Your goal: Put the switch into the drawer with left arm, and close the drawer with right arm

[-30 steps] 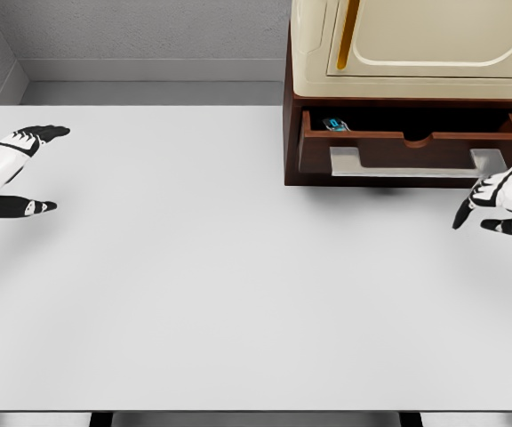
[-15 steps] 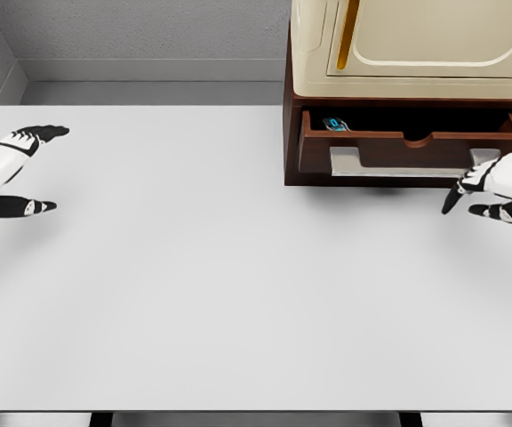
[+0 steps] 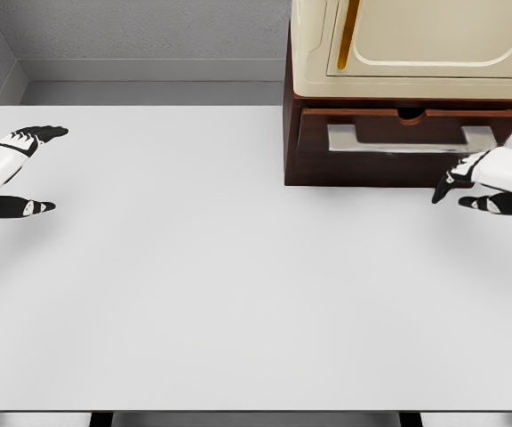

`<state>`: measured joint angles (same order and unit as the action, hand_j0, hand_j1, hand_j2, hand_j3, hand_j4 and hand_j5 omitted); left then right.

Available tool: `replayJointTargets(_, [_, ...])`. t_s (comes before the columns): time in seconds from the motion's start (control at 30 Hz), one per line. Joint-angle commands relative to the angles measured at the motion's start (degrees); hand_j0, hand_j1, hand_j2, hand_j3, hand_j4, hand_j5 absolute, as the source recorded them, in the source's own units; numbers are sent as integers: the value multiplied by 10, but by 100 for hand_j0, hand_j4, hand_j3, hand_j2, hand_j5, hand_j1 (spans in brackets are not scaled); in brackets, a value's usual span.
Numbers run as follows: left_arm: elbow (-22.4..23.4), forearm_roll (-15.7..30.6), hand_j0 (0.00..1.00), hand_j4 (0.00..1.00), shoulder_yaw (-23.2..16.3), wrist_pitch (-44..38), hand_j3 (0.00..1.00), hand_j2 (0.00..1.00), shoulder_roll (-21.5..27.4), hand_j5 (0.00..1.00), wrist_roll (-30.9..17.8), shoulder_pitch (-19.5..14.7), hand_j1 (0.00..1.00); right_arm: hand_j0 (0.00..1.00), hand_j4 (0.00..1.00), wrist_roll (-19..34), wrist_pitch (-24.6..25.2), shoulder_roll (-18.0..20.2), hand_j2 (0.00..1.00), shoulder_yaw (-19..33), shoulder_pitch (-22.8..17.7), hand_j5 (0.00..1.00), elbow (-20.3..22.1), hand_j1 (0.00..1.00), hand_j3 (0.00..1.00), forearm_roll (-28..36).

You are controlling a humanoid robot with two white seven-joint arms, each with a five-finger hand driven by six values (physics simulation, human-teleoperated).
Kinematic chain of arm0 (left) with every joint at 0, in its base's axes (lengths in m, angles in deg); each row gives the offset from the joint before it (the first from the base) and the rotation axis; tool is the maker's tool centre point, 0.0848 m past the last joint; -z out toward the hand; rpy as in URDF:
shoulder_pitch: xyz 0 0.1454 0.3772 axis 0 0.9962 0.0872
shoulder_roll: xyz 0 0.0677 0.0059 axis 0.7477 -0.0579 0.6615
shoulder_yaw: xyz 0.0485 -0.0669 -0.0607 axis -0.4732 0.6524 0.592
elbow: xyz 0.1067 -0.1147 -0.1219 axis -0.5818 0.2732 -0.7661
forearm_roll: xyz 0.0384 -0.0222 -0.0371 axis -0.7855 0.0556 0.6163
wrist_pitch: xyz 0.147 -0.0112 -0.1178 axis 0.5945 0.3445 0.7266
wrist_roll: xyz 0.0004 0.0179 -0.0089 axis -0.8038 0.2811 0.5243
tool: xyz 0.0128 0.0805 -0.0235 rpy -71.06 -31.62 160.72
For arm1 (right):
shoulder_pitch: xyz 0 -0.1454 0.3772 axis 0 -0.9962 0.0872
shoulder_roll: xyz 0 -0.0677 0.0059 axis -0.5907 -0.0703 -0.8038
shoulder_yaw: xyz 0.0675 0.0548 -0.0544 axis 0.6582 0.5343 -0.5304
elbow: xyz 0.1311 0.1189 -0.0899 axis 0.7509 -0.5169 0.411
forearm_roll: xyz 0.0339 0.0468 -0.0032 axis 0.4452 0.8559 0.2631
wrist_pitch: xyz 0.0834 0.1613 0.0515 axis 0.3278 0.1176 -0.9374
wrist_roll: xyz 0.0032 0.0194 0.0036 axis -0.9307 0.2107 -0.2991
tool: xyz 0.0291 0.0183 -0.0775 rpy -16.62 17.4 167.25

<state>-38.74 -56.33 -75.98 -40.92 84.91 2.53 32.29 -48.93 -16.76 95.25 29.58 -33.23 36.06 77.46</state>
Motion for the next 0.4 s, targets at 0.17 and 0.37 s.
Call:
replayJointTargets(0.17, [0, 5, 100, 100, 0, -1, 100, 100, 0, 100, 0, 0, 100, 56, 56, -2, 0, -7, 56, -17, 10, 56, -12, 56, 56, 0])
replayJointTargets(0.37, [5, 4, 100, 100, 0, -1, 100, 100, 0, 100, 1, 4, 100, 100, 100, -2, 0, -1, 100, -24, 5, 100, 11, 100, 100, -7])
